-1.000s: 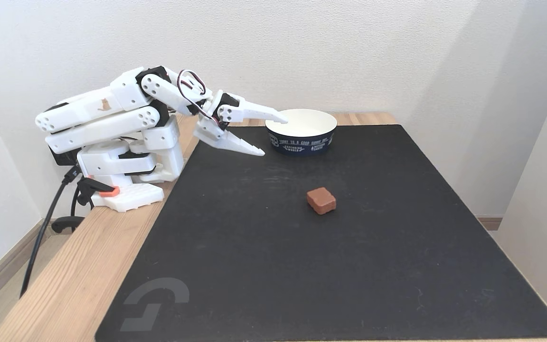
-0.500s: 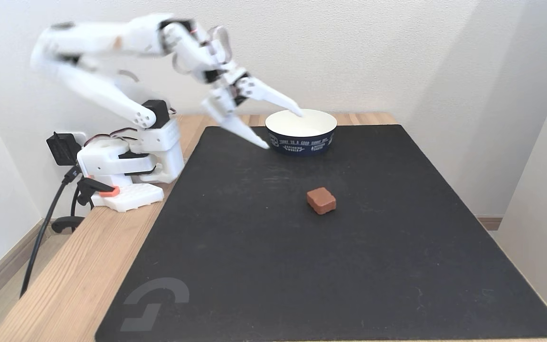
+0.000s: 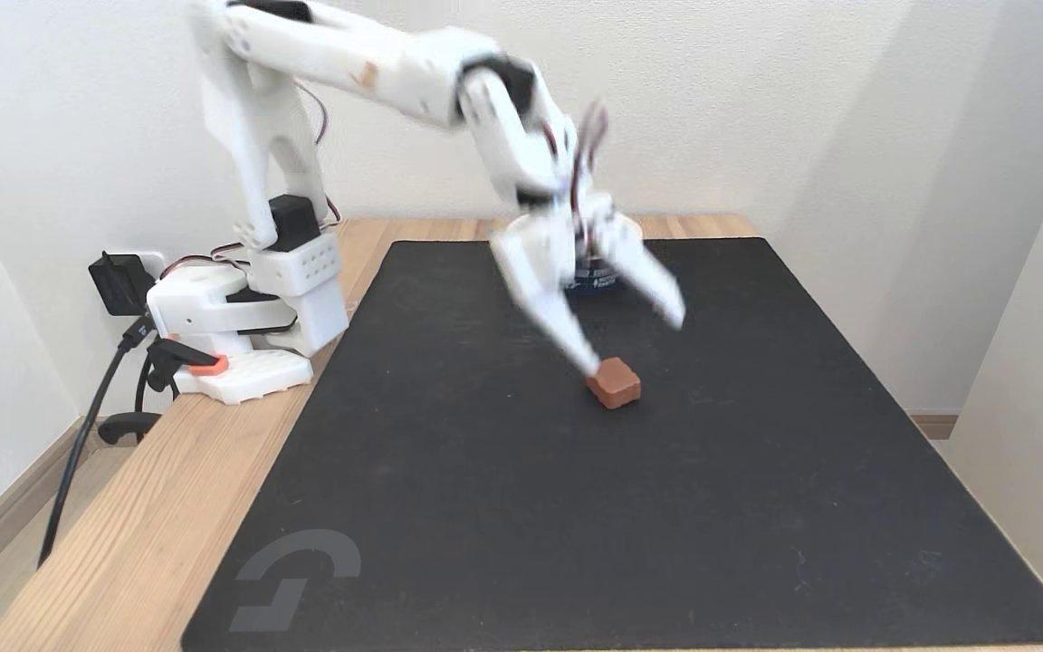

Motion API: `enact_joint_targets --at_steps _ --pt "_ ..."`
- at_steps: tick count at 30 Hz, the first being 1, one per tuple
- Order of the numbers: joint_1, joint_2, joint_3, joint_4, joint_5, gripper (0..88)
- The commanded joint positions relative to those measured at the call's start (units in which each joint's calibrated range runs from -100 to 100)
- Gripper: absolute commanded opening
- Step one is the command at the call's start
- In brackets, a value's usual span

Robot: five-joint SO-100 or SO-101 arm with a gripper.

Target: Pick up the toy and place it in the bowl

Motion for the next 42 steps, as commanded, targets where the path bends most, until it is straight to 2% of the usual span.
enact_joint_targets --at_steps 1,16,20,30,32,33,38,42 --pt "-1.23 3.38 -2.45 -0.21 -0.16 33.0" --pt "-6.0 9.97 -2.36 0.12 -3.03 32.7" --pt "-6.33 11.63 -2.45 -0.38 -5.84 32.6" --pt "-7.0 12.3 -2.45 -1.23 -5.79 32.2" --pt "-7.0 12.3 -2.18 -2.08 -5.79 29.5" --pt "-7.0 12.3 -1.91 -2.84 -5.79 23.3" --pt "-7.0 12.3 -1.91 -3.09 -5.79 7.5" --pt "-7.0 11.63 -2.18 -3.09 -5.84 4.4"
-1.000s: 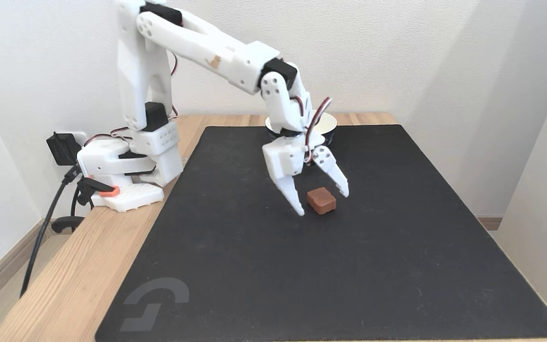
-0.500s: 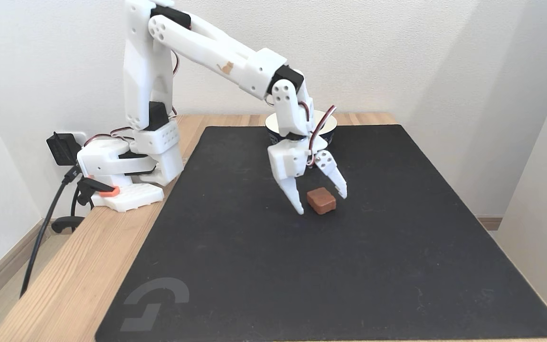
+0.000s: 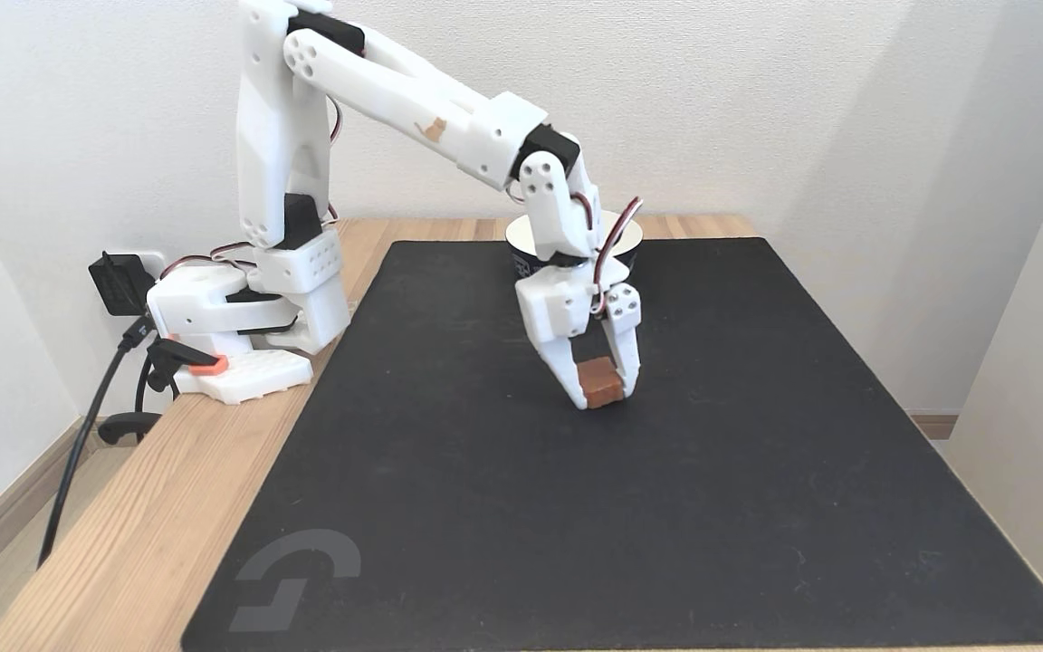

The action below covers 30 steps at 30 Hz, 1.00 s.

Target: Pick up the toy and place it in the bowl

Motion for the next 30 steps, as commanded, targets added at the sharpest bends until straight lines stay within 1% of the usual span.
enact_joint_targets --at_steps 1,4,5,6,9,10,14,15,19,20,23,24,30 --pt "-0.43 -0.77 -1.24 -0.81 -0.23 4.1" --pt "-0.51 -0.94 -1.6 -0.81 -0.96 4.1" --pt "-0.59 -1.44 -1.6 -0.9 -1.85 4.1" --pt "-1.26 -3.77 -1.6 -0.9 -3.99 4.1" --pt "-3.27 -8.44 -1.24 -0.64 -7.17 4.1" --pt "-5.53 -12.11 -0.78 -0.05 -9.26 4.1" --pt "-10.8 -19.28 -0.6 2.15 -13.33 4.1" --pt "-14.31 -22.2 -0.6 2.66 -14.79 4.1" --pt "-21.59 -25.62 -0.33 1.98 -17.4 4.1" --pt "-25.69 -27.12 1.29 0.88 -18.76 4.1" --pt "-31.46 -29.78 6.7 -3.78 -20.43 4.1" --pt "-34.3 -31.79 11.65 -8.52 -21.11 4.3" --pt "-38.23 -36.12 28.06 -23.08 -21.11 4.9"
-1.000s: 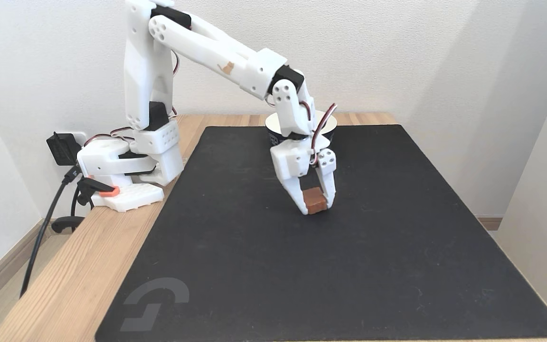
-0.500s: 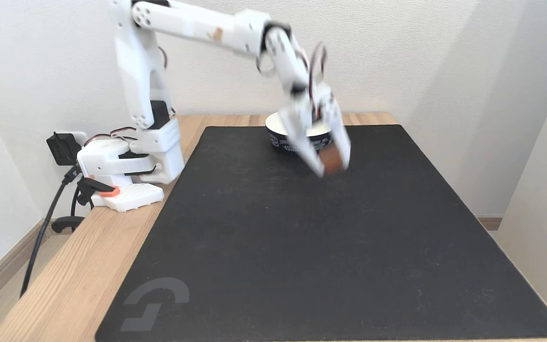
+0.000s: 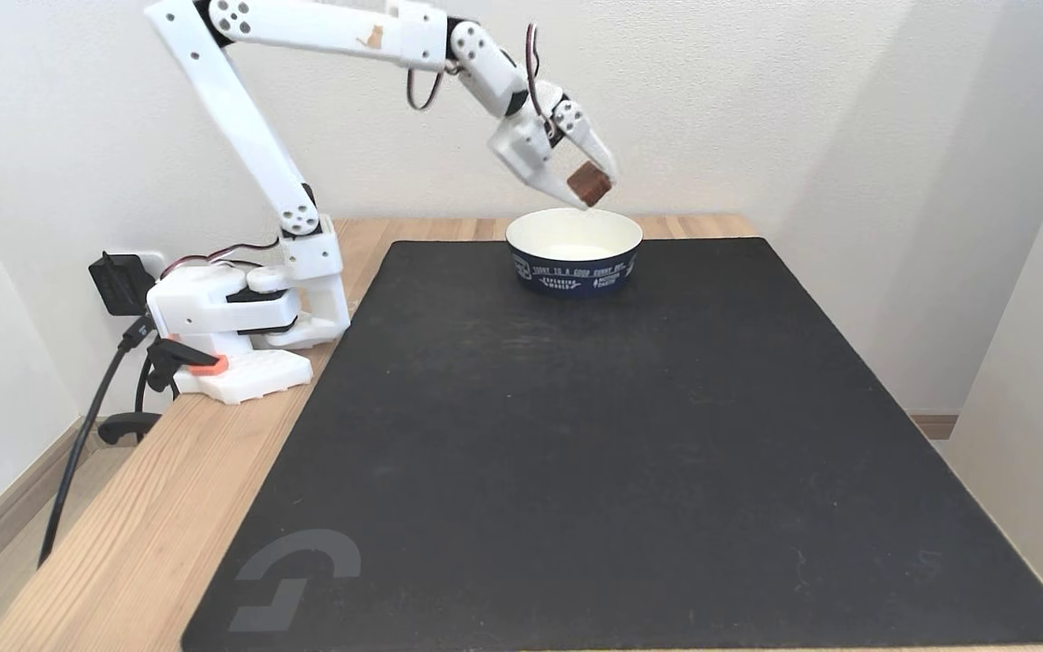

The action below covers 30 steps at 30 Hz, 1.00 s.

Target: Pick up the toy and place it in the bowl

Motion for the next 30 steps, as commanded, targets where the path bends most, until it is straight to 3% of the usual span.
enact_joint_targets --at_steps 1,3,6,9,18,21,22,23,25,30 --pt "-2.45 -3.9 9.0 -9.24 -0.16 5.0" --pt "-4.04 -3.9 11.08 -9.92 0.05 6.7" --pt "-5.88 -3.9 13.96 -10.09 -0.16 22.5" --pt "-5.71 -3.9 14.95 -10.17 -0.16 29.5" --pt "2.99 -14.32 16.21 -9.58 0.05 29.4" --pt "8.17 -21.9 20.81 -9.58 -0.1 27.1" --pt "10.01 -24.41 23.6 -9.92 -0.1 23.3" --pt "12.44 -28.57 28.92 -10.26 0.05 13.2" --pt "13.19 -32.16 33.25 -10.68 0.37 5.1" --pt "16.04 -44.33 50.37 -10.59 0.37 3.0"
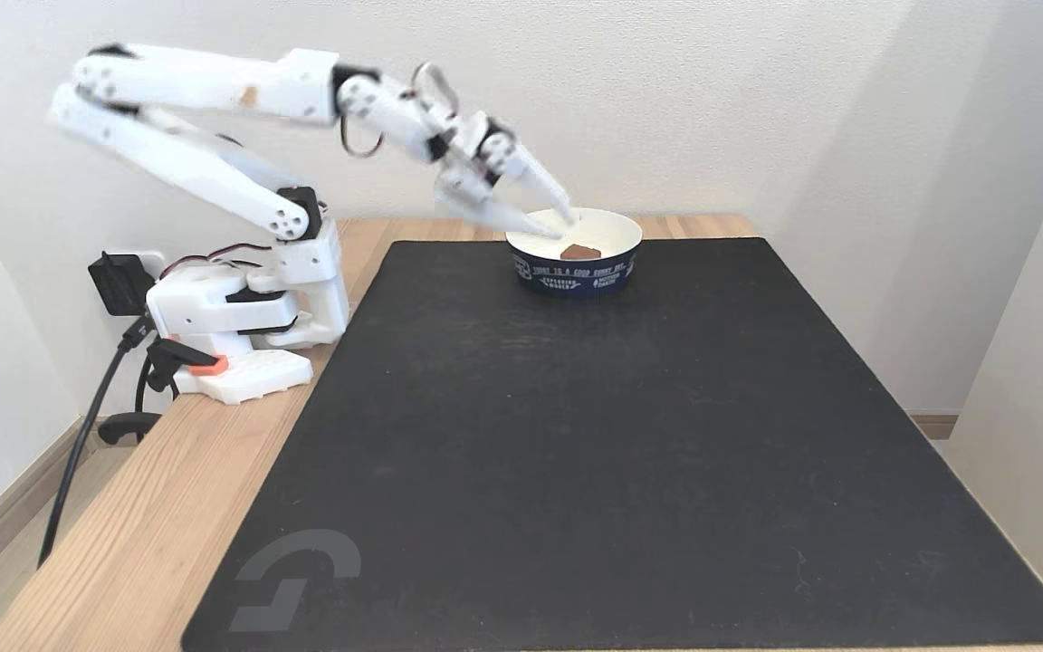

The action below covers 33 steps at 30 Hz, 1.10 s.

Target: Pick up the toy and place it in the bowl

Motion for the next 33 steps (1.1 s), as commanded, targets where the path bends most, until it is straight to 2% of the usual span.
enact_joint_targets --at_steps 1,6,12,26,30,33 --pt "3.39 -11.61 14.52 -0.55 0.06 3.0" --pt "6.32 -29.62 27.32 4.19 0.11 3.1" --pt "4.98 -48.04 29.12 24.43 0.06 10.8" --pt "4.98 -46.63 28.58 24.51 -0.36 10.6" --pt "5.06 -46.63 28.49 24.51 -0.36 2.1" --pt "5.06 -46.63 28.49 24.51 -0.36 2.4"
